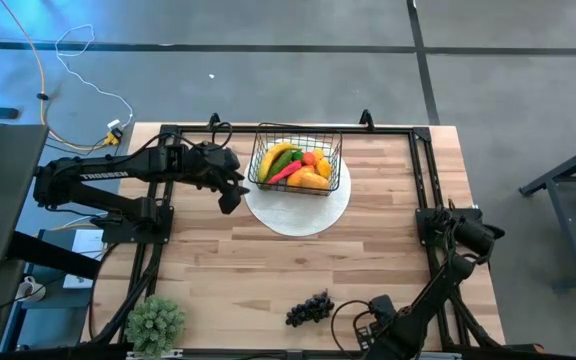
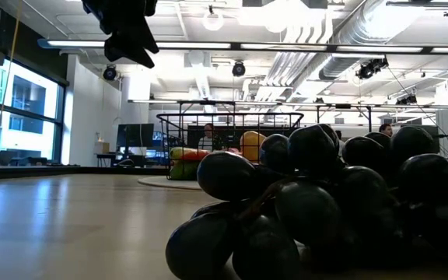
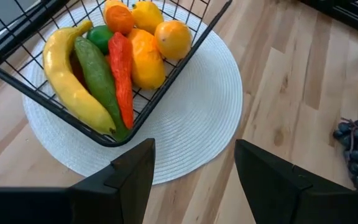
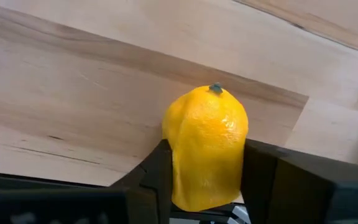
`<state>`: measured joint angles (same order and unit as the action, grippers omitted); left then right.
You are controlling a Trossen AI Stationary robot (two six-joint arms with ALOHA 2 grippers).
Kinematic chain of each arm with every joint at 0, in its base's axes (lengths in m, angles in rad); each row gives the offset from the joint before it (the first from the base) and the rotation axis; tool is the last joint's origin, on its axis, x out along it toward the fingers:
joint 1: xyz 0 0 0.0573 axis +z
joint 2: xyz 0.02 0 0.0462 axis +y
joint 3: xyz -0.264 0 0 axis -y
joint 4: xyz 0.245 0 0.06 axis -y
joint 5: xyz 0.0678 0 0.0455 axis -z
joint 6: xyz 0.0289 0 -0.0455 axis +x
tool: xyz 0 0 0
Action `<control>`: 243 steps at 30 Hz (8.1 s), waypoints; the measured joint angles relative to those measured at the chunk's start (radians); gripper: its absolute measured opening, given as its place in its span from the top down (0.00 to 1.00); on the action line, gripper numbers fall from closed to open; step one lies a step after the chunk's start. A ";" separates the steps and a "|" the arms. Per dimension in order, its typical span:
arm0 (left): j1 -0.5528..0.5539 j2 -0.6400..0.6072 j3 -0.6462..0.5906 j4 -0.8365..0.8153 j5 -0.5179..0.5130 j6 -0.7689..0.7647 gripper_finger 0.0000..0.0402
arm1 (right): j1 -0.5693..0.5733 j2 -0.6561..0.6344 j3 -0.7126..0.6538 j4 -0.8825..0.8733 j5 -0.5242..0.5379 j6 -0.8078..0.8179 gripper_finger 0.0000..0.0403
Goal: Build produce basket
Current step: Put the lemon into the wire basket, then put the grapes into the wire basket
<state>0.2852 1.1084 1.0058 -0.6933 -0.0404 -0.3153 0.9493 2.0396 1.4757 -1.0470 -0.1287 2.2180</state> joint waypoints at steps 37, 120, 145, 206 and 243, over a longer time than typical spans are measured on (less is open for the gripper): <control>0.002 0.000 0.000 0.003 -0.259 0.024 0.48 | -0.624 -0.447 0.002 -0.184 0.523 -0.626 0.74; 0.238 0.000 0.000 0.138 -0.165 0.179 0.38 | -1.474 -0.257 0.000 0.211 0.125 -1.931 0.46; 0.230 0.000 0.000 0.137 -0.023 0.086 0.27 | -1.463 -0.263 0.243 0.080 0.146 -1.783 0.43; -0.661 0.378 0.000 0.375 -0.380 -0.311 0.27 | -1.003 -0.263 0.362 -0.203 0.446 -1.275 0.43; -0.682 0.177 0.000 -0.108 -0.363 -0.364 0.27 | -0.429 -0.113 0.361 -0.075 0.221 -1.610 0.43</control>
<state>-0.3973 1.2850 1.0058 -0.8009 -0.4035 -0.6792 0.5206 1.9267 1.8370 -1.1216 0.0925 0.6078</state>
